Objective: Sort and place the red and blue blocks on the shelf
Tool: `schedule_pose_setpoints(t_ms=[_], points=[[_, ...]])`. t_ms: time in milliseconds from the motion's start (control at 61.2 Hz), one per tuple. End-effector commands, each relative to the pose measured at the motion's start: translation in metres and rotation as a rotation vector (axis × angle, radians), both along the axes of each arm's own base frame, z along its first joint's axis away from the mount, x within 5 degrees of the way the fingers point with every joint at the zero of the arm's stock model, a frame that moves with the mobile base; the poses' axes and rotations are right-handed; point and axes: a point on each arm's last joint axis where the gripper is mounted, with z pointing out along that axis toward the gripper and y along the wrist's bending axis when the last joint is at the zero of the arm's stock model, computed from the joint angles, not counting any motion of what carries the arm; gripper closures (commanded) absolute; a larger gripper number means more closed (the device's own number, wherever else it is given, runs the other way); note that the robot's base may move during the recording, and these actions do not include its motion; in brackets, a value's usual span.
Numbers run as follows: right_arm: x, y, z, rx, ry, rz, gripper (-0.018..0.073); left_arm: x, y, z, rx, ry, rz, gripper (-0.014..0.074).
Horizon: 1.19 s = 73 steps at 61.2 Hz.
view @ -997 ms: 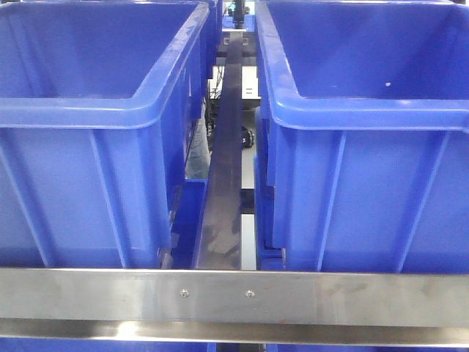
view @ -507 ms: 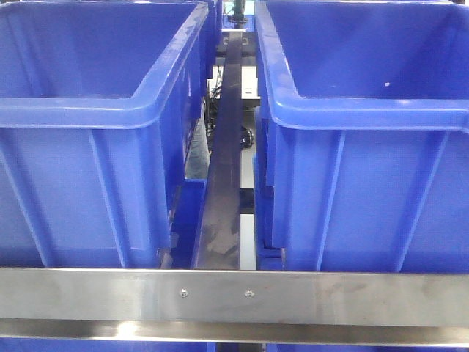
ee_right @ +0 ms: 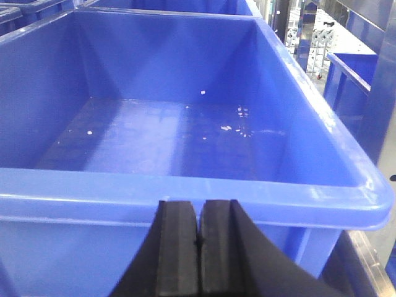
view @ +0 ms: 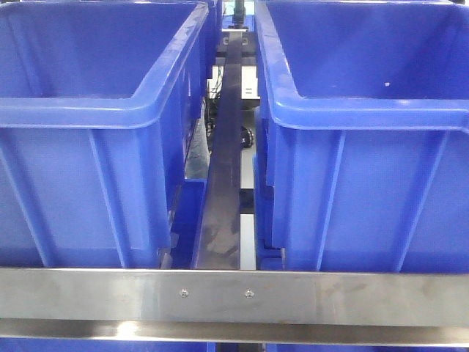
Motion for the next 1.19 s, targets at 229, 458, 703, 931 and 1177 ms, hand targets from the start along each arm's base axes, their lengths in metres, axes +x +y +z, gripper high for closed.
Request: schedule_pose_setpoints(t_ms=[229,458,703,931,1177], points=[[-0.004,0.0,0.017,-0.006,-0.135,-0.005,0.0505,-0.005,0.007,0.016,0.103,-0.172,0.086,0.0474],[-0.004,0.0,0.017,-0.006,-0.135,-0.005,0.0505,-0.017,0.013,-0.017,0.11,-0.187,0.178,0.0474],[-0.004,0.0,0.017,-0.006,-0.135,-0.005,0.0505,-0.02,0.015,-0.067,0.07,-0.181,0.192,0.0473],[-0.004,0.0,0.017,-0.006,-0.135,-0.006,0.0505,-0.019,0.013,-0.077,0.073,-0.198,0.166,0.0473],[-0.004,0.0,0.017,-0.006,-0.135,-0.006,0.0505,-0.018,0.01,-0.082,0.079,-0.141,0.116,0.0473]])
